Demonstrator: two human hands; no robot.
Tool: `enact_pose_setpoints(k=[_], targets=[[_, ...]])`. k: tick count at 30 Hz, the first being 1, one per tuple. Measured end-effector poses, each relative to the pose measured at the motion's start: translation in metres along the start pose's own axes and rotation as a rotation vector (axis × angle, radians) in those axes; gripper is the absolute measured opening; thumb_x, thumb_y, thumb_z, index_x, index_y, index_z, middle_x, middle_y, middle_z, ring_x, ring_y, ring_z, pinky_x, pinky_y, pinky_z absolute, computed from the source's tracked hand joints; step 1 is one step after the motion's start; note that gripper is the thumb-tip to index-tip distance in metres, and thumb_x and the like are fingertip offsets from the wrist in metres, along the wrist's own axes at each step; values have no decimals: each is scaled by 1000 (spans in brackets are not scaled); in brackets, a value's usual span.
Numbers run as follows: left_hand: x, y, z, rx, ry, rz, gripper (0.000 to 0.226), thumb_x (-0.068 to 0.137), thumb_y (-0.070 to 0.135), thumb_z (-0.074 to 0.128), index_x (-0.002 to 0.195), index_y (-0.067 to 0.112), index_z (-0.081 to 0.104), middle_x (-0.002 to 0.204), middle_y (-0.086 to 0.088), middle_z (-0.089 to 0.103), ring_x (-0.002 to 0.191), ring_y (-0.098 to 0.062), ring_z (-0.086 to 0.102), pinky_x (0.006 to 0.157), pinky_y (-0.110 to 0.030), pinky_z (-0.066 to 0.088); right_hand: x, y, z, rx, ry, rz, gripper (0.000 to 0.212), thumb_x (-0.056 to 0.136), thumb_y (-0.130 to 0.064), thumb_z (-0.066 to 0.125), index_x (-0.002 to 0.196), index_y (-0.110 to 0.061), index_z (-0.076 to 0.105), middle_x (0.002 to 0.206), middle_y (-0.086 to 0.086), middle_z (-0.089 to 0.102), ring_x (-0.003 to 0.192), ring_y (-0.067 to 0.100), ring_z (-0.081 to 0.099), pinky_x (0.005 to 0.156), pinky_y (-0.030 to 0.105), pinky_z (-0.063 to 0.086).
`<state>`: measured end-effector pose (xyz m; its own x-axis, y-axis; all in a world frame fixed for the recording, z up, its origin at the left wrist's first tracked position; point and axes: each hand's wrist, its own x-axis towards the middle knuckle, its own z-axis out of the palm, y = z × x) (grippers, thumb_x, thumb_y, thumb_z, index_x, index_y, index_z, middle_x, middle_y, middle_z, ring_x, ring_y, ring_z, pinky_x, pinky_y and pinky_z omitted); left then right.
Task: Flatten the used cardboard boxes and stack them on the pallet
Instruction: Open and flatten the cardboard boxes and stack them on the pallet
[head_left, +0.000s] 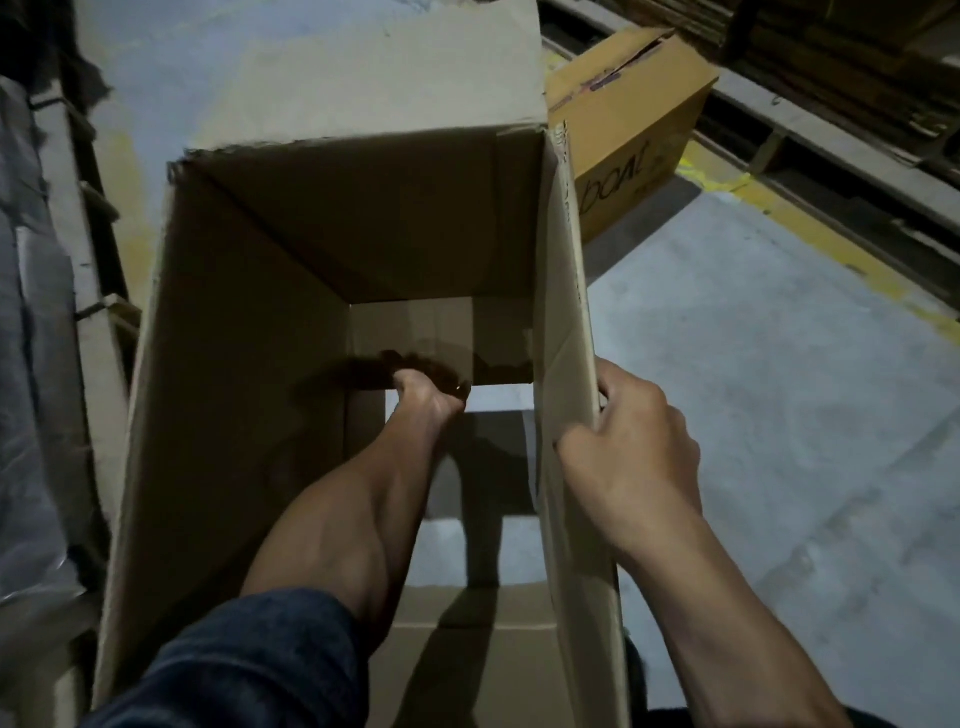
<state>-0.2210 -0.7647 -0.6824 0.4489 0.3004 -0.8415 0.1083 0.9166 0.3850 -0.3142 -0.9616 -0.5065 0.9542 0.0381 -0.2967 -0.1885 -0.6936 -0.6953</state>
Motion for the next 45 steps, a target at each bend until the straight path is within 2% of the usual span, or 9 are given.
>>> enact_pose_setpoints(k=[3, 8, 14, 18, 26, 29, 32, 35, 45], targets=[[73, 13, 1, 440, -260, 122, 60, 90, 79, 25, 108, 41, 68, 108, 27, 64, 111, 1, 56, 118, -55, 24, 2, 1, -1, 12, -35, -19, 52, 96, -14, 62, 141, -36, 48, 100, -12, 49, 87, 12, 51, 81, 35, 57], [25, 9, 18, 344, -236, 53, 67, 101, 51, 33, 158, 19, 18, 163, -7, 24, 150, -26, 23, 118, -37, 24, 10, 1, 3, 22, -37, -5, 53, 95, -16, 63, 141, -38, 48, 97, -11, 51, 89, 15, 56, 82, 40, 59], [-18, -13, -5, 1196, -114, 152, 25, 102, 18, 47, 120, 5, 60, 124, -13, 56, 99, -22, 56, 85, -31, 47, 13, -2, 10, 30, 7, 45, 44, 95, -12, 63, 132, -33, 55, 93, -7, 52, 91, 22, 60, 80, 46, 59], [-60, -12, -29, 1601, -215, 328, 44, 99, 7, 49, 143, -1, 47, 148, -18, 47, 129, -29, 51, 95, -25, 43, 9, -5, 10, 66, 38, 52, 49, 95, -14, 63, 140, -30, 52, 111, -2, 60, 99, 24, 60, 84, 46, 58], [-190, 44, -63, 2423, -61, 1347, 53, 101, 45, 43, 146, 17, 43, 157, -7, 38, 151, -27, 21, 122, -47, 14, 3, -5, -3, 118, 115, 47, 33, 96, -13, 61, 128, -23, 59, 112, 5, 63, 91, 24, 58, 67, 30, 48], [-220, 73, -92, 2269, 140, 1705, 75, 86, 42, 65, 150, 11, 40, 161, -14, 30, 151, -36, 19, 120, -53, 12, -1, -5, -9, 156, 160, 76, 29, 95, -12, 61, 122, -21, 60, 111, 6, 63, 95, 28, 61, 77, 39, 57], [-228, 97, -118, 2047, 283, 1406, 93, 86, 34, 67, 158, 6, 14, 162, -22, 18, 147, -42, 24, 114, -59, 27, -3, -6, -17, 186, 202, 90, 28, 95, -13, 61, 123, -20, 60, 107, 5, 60, 92, 25, 58, 70, 35, 52], [-227, 100, -124, 1856, 156, 1150, 88, 91, 23, 64, 158, 8, 8, 150, -26, 39, 129, -44, 47, 99, -52, 44, -5, -6, -25, 231, 255, 110, 27, 96, -15, 61, 123, -19, 60, 105, 3, 58, 91, 25, 57, 72, 35, 51], [-251, 36, -131, 1840, -244, 1150, 59, 105, 25, 44, 156, 30, 16, 137, -13, 60, 115, -41, 59, 88, -39, 42, -5, -5, -49, 424, 401, 209, 19, 92, -13, 61, 110, -14, 63, 104, 9, 67, 88, 26, 64, 65, 31, 47]])
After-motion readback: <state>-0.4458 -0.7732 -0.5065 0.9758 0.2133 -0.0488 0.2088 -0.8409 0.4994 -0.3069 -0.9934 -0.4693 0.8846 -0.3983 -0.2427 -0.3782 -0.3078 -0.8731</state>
